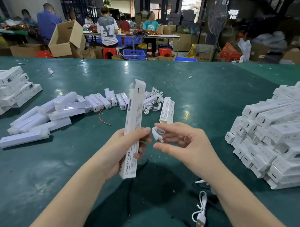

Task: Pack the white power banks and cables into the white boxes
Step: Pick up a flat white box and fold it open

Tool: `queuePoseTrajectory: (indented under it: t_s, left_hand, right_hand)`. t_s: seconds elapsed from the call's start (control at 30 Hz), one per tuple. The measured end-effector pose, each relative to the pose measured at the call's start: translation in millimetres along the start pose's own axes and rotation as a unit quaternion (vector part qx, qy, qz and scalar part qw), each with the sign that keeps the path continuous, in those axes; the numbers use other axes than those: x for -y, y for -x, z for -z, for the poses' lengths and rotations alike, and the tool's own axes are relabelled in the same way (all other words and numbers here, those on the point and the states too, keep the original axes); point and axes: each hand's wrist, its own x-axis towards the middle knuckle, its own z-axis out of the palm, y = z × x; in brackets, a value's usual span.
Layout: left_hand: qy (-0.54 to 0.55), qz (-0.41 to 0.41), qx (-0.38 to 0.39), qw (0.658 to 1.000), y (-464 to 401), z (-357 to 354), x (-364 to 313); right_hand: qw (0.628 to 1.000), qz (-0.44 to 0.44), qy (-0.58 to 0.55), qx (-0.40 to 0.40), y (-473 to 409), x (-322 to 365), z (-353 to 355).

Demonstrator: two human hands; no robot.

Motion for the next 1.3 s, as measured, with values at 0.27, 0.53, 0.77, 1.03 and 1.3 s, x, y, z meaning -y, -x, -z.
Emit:
queuePoseTrajectory:
  t_s: [0.27, 0.53, 0.77, 1.03, 1.3]
  left_hand:
    - [-0.498, -0.186, -0.200, 0.823, -5.0, 18.1, 13.8]
    - [-0.640, -0.237, -0.214, 0.699, -6.5, 26.4, 12.4]
    - [-0.663, -0.310, -0.180, 0.657, -2.4, 20.2, 14.5]
    - [-0.668, -0.338, -0.151, 0.645, -1.6, 17.6, 17.0]
    - [-0.676, -0.333, -0.144, 0.641, -2.7, 14.1, 20.4]
  right_hand:
    - [0.998, -0.002, -0.034, -0.061, -3.8, 2.6, 11.7]
    - [0.993, 0.029, 0.011, -0.110, -5.9, 8.7, 29.0]
    - [0.995, -0.088, 0.050, -0.006, -3.3, 10.3, 33.3]
    - [0.983, -0.170, 0.067, 0.026, -3.9, 12.8, 44.7]
    - [0.977, -0.174, 0.126, 0.018, -1.7, 5.9, 41.5]
